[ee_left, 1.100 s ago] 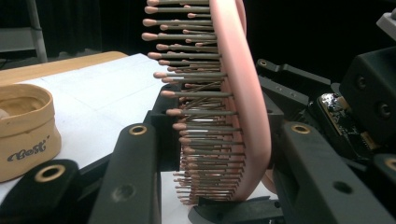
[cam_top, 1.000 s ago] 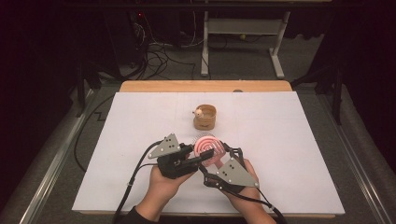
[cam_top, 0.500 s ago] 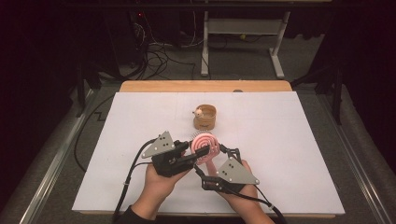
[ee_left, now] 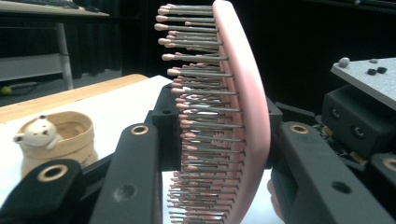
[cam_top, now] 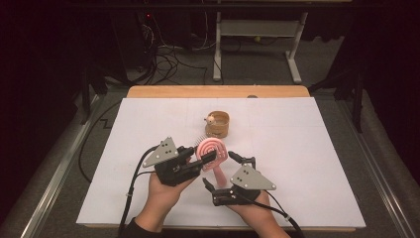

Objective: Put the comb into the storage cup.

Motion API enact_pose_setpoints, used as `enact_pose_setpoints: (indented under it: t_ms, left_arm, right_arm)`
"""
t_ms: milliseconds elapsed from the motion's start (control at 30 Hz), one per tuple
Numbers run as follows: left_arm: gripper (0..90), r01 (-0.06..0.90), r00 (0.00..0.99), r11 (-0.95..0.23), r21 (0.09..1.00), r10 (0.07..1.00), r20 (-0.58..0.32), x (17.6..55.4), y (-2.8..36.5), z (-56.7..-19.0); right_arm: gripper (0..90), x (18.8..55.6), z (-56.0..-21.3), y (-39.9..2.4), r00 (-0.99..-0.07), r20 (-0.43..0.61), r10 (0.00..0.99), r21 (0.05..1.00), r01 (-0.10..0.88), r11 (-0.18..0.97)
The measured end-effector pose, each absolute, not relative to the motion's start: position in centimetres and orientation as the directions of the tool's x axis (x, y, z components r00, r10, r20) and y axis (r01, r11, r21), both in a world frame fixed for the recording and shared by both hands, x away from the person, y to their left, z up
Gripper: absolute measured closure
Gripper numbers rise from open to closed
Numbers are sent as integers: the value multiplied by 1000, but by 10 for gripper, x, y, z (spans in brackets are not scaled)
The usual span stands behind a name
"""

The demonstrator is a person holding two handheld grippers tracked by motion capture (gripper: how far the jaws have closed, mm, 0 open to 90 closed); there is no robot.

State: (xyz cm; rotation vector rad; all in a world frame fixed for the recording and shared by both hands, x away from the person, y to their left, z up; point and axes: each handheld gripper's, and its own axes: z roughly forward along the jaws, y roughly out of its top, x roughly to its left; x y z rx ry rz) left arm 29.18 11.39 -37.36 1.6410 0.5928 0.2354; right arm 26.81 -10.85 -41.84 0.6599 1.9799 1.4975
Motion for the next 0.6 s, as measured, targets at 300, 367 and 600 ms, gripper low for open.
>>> enact_pose_setpoints:
  t_ms: [300, 367, 600]
  left_arm:
    - [632, 238, 821, -85, 968, 549, -153, 297, 122, -376]
    - [633, 237, 814, -85, 968, 562, -150, 298, 126, -377]
    - [632, 230, 793, -88, 969, 594, -135, 302, 138, -376]
  right_arm:
    - [0, 277, -424, -123, -703, -124, 701, 964, 84, 254]
    - [0, 280, -426, -129, -698, -107, 708, 963, 104, 249]
    - [0, 286, -427, -150, -669, -92, 738, 961, 135, 241]
